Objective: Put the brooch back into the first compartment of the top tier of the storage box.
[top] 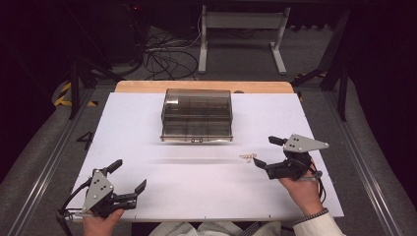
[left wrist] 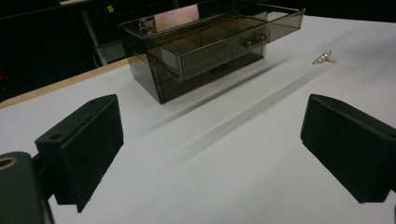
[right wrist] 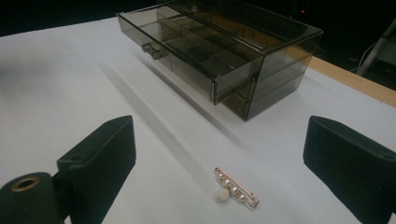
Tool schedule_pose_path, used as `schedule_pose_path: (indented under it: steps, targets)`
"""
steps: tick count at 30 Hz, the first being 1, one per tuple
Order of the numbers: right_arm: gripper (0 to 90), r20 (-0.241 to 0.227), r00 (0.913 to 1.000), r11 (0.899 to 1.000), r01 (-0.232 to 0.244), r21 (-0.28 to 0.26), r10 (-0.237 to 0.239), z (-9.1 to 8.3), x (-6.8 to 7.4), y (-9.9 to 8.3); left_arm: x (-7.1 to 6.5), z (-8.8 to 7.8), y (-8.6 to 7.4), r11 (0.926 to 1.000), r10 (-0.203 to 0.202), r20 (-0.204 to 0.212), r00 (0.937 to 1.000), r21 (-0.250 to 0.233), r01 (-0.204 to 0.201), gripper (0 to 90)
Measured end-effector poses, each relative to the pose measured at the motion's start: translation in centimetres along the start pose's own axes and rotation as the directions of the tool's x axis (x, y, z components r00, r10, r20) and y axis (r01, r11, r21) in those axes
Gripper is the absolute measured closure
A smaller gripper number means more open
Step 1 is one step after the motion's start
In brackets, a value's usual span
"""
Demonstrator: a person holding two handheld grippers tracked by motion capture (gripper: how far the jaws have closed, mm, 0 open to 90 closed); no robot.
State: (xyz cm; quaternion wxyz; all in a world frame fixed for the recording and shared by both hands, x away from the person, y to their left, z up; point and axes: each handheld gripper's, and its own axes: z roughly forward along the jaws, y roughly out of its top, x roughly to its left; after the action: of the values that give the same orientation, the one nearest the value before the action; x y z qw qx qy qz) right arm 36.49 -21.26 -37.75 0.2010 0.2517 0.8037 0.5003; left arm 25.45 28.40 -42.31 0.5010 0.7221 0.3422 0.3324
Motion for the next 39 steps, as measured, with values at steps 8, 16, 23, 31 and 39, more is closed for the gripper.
schedule_pose_path:
  steps: [8, 16, 23, 31, 39]
  targets:
    - [10.9, -0.013, 0.9993, 0.999, -0.034, -0.003, 0.034, 1.0, -0.7, 0.3, 0.0, 0.1, 0.0, 1.0, 0.003, 0.007, 1.0, 0.005, -0.003, 6.9]
    - [10.8, 0.014, 0.9999, 1.0, -0.004, 0.026, 0.004, 1.8, -1.1, 0.5, 0.0, 0.1, 0.0, 1.0, 0.005, 0.006, 1.0, 0.006, -0.005, 6.9]
    - [11.1, 0.014, 0.9998, 0.999, 0.012, 0.047, -0.013, 2.3, -1.1, 0.6, 0.0, 0.2, 0.0, 1.0, 0.003, 0.004, 1.0, 0.007, -0.003, 7.0]
    - [12.7, -0.017, 0.9998, 0.997, -0.004, 0.081, 0.005, 2.7, -1.4, 0.9, 0.1, 0.2, 0.0, 0.9999, 0.001, 0.006, 1.0, 0.01, -0.001, 7.1]
    - [15.2, -0.09, 0.994, 0.984, -0.046, 0.175, 0.062, 4.1, -2.3, 0.8, 0.1, 0.2, 0.0, 0.9999, 0.001, 0.005, 1.0, 0.011, -0.001, 7.2]
